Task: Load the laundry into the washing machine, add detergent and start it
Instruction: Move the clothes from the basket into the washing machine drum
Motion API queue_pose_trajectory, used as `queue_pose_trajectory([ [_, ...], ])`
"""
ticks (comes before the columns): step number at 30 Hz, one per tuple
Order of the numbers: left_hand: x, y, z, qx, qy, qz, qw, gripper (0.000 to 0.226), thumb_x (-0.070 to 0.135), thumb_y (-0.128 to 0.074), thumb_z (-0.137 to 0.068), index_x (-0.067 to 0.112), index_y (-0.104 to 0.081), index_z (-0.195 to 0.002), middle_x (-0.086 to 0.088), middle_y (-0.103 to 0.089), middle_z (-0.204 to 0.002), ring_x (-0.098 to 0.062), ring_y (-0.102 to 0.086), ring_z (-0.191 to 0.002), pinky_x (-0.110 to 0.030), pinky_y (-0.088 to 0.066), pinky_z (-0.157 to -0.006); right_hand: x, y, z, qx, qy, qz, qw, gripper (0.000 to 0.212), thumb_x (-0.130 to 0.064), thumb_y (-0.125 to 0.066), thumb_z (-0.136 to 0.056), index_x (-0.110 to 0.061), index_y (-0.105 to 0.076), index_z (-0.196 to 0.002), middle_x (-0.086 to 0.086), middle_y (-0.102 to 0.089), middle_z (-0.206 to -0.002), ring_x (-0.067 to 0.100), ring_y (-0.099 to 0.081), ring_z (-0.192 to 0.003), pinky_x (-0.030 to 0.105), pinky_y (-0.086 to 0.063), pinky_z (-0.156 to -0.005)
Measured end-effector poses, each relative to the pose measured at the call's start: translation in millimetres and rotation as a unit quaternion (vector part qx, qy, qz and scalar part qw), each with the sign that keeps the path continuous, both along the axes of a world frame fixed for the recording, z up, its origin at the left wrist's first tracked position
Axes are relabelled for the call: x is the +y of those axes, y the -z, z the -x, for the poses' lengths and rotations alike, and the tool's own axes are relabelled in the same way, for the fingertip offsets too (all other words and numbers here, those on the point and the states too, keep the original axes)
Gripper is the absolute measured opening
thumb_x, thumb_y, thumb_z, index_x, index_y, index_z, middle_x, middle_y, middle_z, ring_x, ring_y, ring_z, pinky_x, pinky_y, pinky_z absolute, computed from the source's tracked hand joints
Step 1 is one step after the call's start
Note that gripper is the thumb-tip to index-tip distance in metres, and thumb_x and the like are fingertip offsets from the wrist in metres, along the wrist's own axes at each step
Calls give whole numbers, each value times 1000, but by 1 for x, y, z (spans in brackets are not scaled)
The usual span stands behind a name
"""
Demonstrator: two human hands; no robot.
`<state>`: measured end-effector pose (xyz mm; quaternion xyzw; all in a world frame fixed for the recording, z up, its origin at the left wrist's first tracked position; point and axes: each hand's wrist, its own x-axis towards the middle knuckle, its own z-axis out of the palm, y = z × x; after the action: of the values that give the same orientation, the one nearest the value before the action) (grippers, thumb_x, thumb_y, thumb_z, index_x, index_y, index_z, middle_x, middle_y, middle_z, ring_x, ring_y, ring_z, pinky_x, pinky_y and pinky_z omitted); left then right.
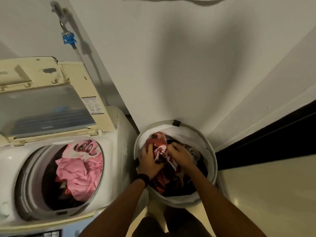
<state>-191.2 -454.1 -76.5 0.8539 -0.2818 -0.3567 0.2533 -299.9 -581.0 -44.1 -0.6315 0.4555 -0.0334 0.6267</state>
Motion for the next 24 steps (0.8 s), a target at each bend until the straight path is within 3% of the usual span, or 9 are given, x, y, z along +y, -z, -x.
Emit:
queue_pose_trajectory([
  [3,0,-25,-12,29,59,32,997,110,40,-80,-86,23,-4,-164,-10,-25,-167,-30,-31,-151,-50,-31,-123,-6,-16,2,-41,1,-4,999,25,-28,-63,-94,-19,-50,-75,-2,-59,-74,7,-57,-72,24,-50,-73],
  [6,3,-45,-26,10,68,70,995,99,36,-77,-90,20,-13,-164,-6,-29,-166,-25,-34,-150,-43,-32,-123,-9,-34,6,-78,24,21,996,29,-12,-67,-90,-19,-44,-73,7,-50,-69,17,-49,-66,30,-45,-61],
  [9,4,-73,-28,97,17,132,986,79,31,-69,-97,24,-23,-162,-3,-34,-162,-23,-38,-146,-42,-33,-120,-3,-57,13,-111,29,11,993,28,-9,-77,-81,-17,-51,-86,10,-65,-80,28,-63,-71,38,-51,-65],
  [13,-7,-97,-31,228,-125,245,934,24,53,-65,-90,49,-70,-114,8,-63,-130,-20,-61,-119,-40,-48,-103,14,-78,17,-159,48,-32,986,52,-8,-87,-79,-11,-54,-120,13,-69,-113,25,-75,-95,40,-62,-78],
  [15,-10,-86,-39,167,-110,253,947,33,69,-65,-84,42,-76,-101,2,-60,-131,-23,-61,-120,-42,-49,-106,24,-85,17,-165,104,1,981,43,-27,-85,-84,-20,-57,-116,17,-70,-111,31,-75,-93,46,-64,-78],
  [17,-9,-78,-42,27,-65,236,969,39,70,-61,-82,39,-76,-99,5,-43,-138,-13,-51,-122,-32,-43,-108,29,-82,21,-135,139,114,974,34,-41,-77,-90,-34,-57,-116,18,-71,-93,34,-74,-82,45,-63,-69],
  [19,-5,-82,-39,-88,-3,260,961,51,70,-53,-85,31,-79,-104,5,-37,-144,-9,-40,-128,-24,-36,-106,26,-85,30,-112,113,208,965,42,-42,-74,-92,-47,-53,-128,12,-69,-81,20,-71,-72,34,-60,-63],
  [22,-6,-96,-45,-148,121,291,937,46,58,-47,-93,31,-78,-114,7,-52,-148,-13,-38,-142,-30,-30,-118,18,-97,36,-43,-36,277,959,46,-49,-74,-85,-55,-60,-128,1,-67,-110,4,-63,-94,25,-57,-82],
  [24,-8,-107,-49,-110,207,292,927,40,44,-46,-96,28,-76,-118,11,-66,-135,-11,-54,-130,-40,-43,-114,15,-103,33,-47,-47,260,963,51,-50,-74,-77,-52,-61,-127,-9,-52,-130,0,-51,-119,30,-49,-101],
])
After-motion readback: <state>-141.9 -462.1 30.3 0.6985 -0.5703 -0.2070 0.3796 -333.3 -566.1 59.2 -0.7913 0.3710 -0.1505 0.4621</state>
